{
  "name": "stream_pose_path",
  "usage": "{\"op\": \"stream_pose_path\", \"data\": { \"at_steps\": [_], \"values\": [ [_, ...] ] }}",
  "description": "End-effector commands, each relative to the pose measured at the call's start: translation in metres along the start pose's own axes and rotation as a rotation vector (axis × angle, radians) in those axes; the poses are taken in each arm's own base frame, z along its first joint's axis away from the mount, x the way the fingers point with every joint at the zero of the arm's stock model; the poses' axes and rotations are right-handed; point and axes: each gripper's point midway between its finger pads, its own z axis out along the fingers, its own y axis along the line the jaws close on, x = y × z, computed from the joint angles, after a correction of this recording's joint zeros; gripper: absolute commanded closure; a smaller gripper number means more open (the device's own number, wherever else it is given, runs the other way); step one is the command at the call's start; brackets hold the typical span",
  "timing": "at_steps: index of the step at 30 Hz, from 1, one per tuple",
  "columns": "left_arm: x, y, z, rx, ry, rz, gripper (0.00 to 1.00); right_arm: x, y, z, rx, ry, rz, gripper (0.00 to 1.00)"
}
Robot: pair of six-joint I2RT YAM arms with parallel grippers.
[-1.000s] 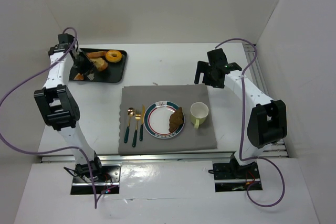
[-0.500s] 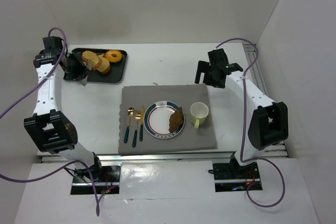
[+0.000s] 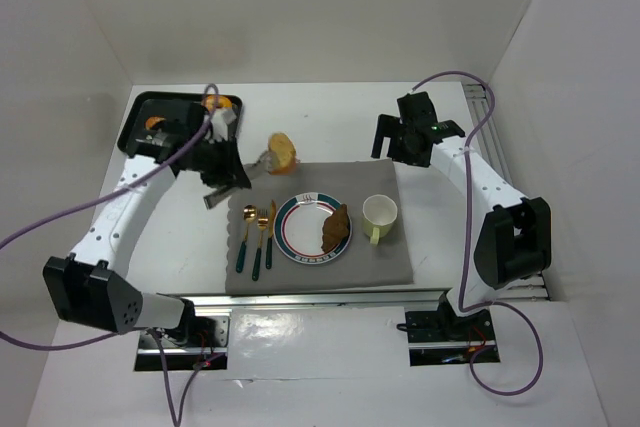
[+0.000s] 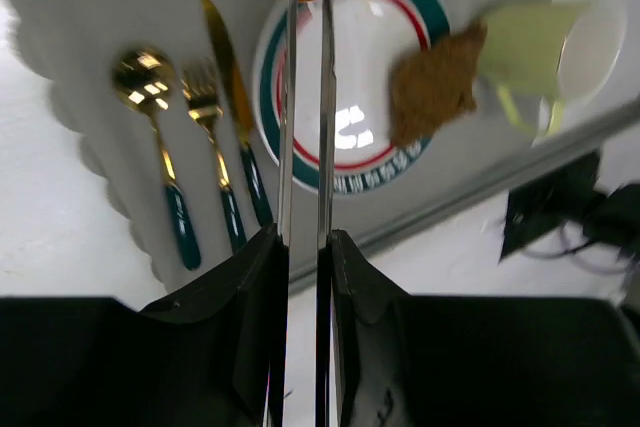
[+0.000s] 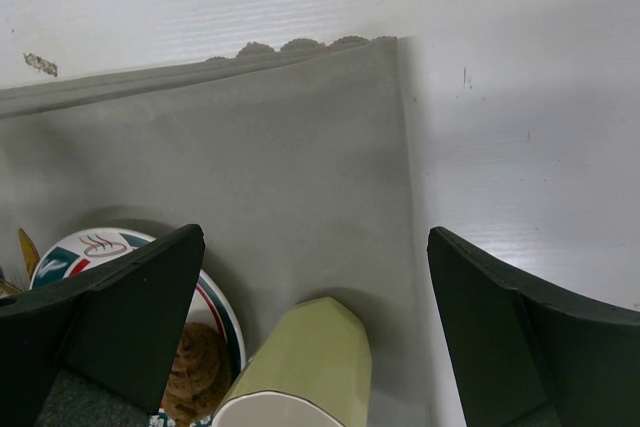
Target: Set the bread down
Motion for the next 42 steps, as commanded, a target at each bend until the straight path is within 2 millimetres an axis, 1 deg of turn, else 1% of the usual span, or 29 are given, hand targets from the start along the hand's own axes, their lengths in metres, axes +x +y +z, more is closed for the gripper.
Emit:
{"op": "stream_pose_path", "data": {
  "at_steps": [1,3,4,6,8,9,10,13,15,17,18,20,22,23,24,25,26,27,29,32,33,34,36,37,38,39,40,41,42],
  "values": [
    [0.04,-0.036,0.003,0.08,0.04,0.156,1.0,-0.017,0.008,-0.014,-0.03,-0.069,-0.011,0.0],
    [0.055,-0.039,0.007,0.053,0.06,0.167,1.0,-0.017,0.008,-0.014,-0.03,-0.069,-0.011,0.0],
    [0.07,-0.043,0.01,0.065,0.092,0.194,1.0,-0.017,0.012,-0.018,-0.039,-0.075,-0.017,0.0],
    [0.082,-0.043,0.015,0.062,0.113,0.216,1.0,-0.014,0.01,-0.016,-0.035,-0.067,-0.018,0.0],
    [0.093,-0.05,0.017,0.084,0.144,0.234,1.0,-0.013,0.012,-0.016,-0.044,-0.063,-0.018,0.0],
    [0.1,-0.05,0.019,0.084,0.162,0.24,1.0,-0.011,0.011,-0.013,-0.04,-0.055,-0.019,0.0],
    [0.109,-0.052,0.021,0.087,0.186,0.242,1.0,-0.015,0.013,-0.015,-0.044,-0.063,-0.018,0.0],
    [0.12,-0.044,0.028,0.037,0.215,0.248,1.0,-0.018,0.014,-0.016,-0.047,-0.071,-0.017,0.0],
    [0.121,-0.037,0.027,-0.001,0.219,0.246,1.0,-0.018,0.014,-0.016,-0.048,-0.071,-0.017,0.0],
    [0.122,-0.035,0.026,-0.03,0.232,0.241,0.79,-0.017,0.014,-0.013,-0.044,-0.063,-0.018,0.0],
    [0.126,-0.028,0.024,-0.06,0.246,0.238,0.69,-0.017,0.014,-0.013,-0.044,-0.063,-0.018,0.0],
    [0.119,-0.03,0.017,-0.074,0.229,0.242,0.5,-0.015,0.013,-0.01,-0.04,-0.055,-0.019,0.0],
    [0.116,-0.029,0.011,-0.092,0.224,0.254,0.43,-0.018,0.015,-0.012,-0.044,-0.063,-0.018,0.0],
    [0.113,-0.029,0.007,-0.102,0.213,0.256,0.4,-0.017,0.018,-0.012,-0.049,-0.061,-0.025,0.0],
    [0.106,-0.035,0.002,-0.091,0.194,0.26,0.38,-0.014,0.019,-0.009,-0.053,-0.047,-0.026,0.0],
    [0.101,-0.038,0.0,-0.091,0.175,0.264,0.38,-0.018,0.021,-0.01,-0.058,-0.057,-0.026,0.0],
    [0.101,-0.038,-0.005,-0.093,0.18,0.272,0.36,-0.016,0.02,-0.007,-0.054,-0.049,-0.026,0.0],
    [0.095,-0.041,-0.007,-0.1,0.167,0.275,0.36,-0.016,0.02,-0.007,-0.054,-0.049,-0.026,0.0],
    [0.087,-0.037,-0.01,-0.129,0.148,0.279,0.38,-0.016,0.024,-0.006,-0.059,-0.045,-0.033,0.0],
    [0.057,-0.027,-0.02,-0.177,0.066,0.226,0.43,-0.019,0.026,-0.007,-0.063,-0.054,-0.033,0.0],
    [0.032,-0.022,-0.026,-0.188,-0.002,0.168,0.43,-0.019,0.026,-0.007,-0.063,-0.054,-0.033,0.0],
    [0.018,-0.016,-0.028,-0.206,-0.039,0.129,0.45,-0.019,0.026,-0.007,-0.063,-0.054,-0.033,0.0],
    [-0.008,-0.001,-0.021,-0.227,-0.07,0.033,0.45,-0.019,0.026,-0.007,-0.063,-0.054,-0.033,0.0],
    [-0.033,0.016,-0.025,-0.251,-0.132,-0.036,0.45,-0.019,0.026,-0.007,-0.063,-0.054,-0.033,0.0],
    [-0.044,0.023,-0.021,-0.239,-0.144,-0.078,0.45,-0.019,0.026,-0.007,-0.063,-0.054,-0.033,0.0],
    [-0.055,0.034,-0.009,-0.243,-0.136,-0.147,0.45,-0.017,0.025,-0.004,-0.059,-0.045,-0.033,0.0],
    [-0.071,0.052,-0.01,-0.247,-0.168,-0.22,0.44,-0.017,0.025,-0.004,-0.059,-0.045,-0.033,0.0],
    [-0.091,0.052,-0.004,-0.194,-0.217,-0.243,0.44,-0.017,0.025,-0.004,-0.059,-0.045,-0.033,0.0],
    [-0.1,0.057,0.002,-0.169,-0.23,-0.31,0.42,-0.017,0.025,-0.004,-0.059,-0.045,-0.033,0.0]
  ]
}}
